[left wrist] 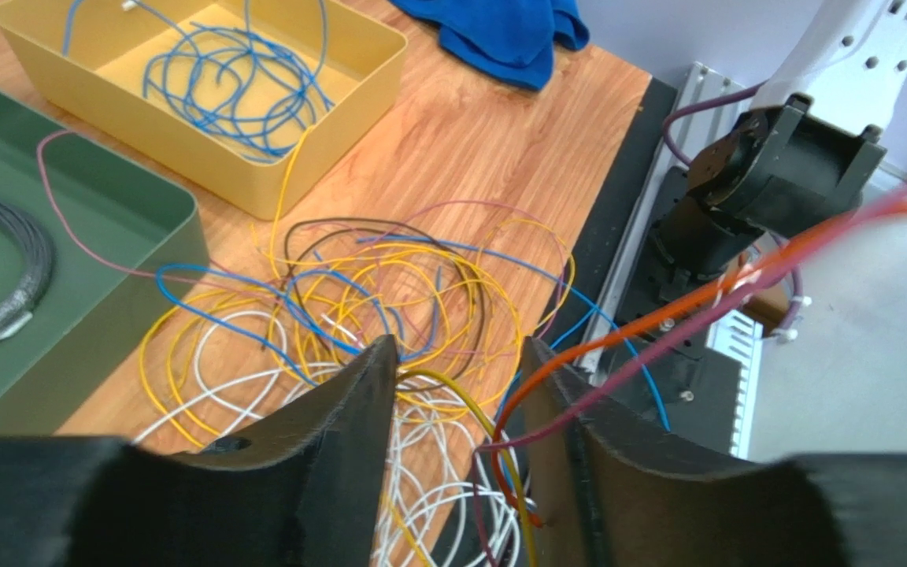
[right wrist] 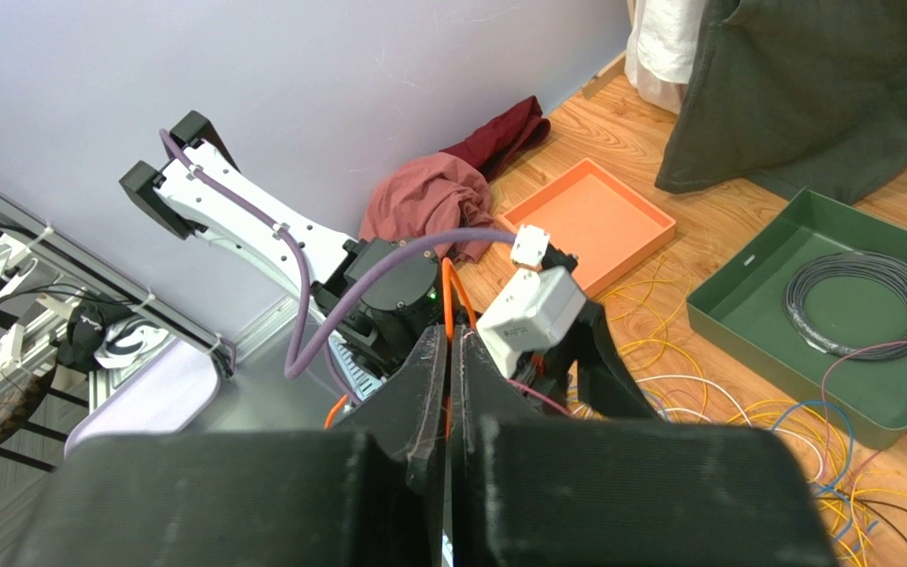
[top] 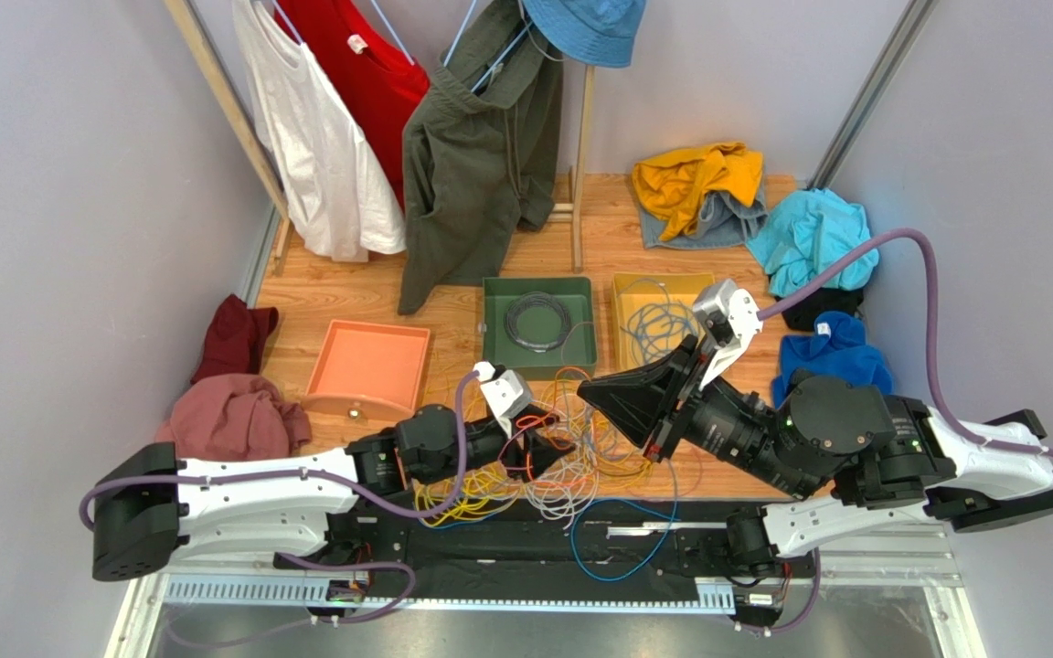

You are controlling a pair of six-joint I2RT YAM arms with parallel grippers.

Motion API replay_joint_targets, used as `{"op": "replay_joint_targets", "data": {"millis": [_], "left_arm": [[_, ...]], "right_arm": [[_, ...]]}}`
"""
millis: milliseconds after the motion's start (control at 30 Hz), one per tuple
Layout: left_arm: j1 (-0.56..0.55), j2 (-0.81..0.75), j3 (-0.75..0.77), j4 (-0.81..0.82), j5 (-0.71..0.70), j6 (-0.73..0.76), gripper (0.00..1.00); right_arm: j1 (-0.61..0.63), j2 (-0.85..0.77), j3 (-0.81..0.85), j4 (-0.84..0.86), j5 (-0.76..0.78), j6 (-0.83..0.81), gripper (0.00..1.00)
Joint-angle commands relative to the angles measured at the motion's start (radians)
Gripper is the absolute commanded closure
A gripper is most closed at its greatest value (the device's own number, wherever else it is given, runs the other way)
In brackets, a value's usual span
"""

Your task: Untangle the cables

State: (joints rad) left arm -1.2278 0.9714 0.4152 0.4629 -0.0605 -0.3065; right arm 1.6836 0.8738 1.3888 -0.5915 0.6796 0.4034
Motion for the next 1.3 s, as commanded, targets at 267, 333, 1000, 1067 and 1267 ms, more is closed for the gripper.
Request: {"op": "replay_joint_targets", "data": {"millis": [267,333,1000,1067,1267], "left_arm": [[0.011,-0.167,-0.128,-0.226,-0.212,-0.236,1.00],[0.011,-0.198,-0.147,-0.295,-0.283,-0.291,1.00],[0.010,-0.223,-0.167,-0.736,-0.443,-0.680,1.00],[0.011,-0.250,-0.177,-0.715,-0.437,-0.669,1.00],[0.011,-0.358,-0.138,-0.734,-0.438,-0.566,1.00]], "right_arm": [[0.004,-0.022,0.171,-0.005,0.049,-0.112,1.00],[0.004,-0.015,0.220,0.001,0.076,-0.172,1.00],[0.005,-0.021,0.435,0.157,0.238,-0.502,1.00],[0.004,-0.030,0.383,0.159,0.248,-0.491,1.00],[0.004,-0.058,0.134,0.111,0.242,-0.319,0.91]]}}
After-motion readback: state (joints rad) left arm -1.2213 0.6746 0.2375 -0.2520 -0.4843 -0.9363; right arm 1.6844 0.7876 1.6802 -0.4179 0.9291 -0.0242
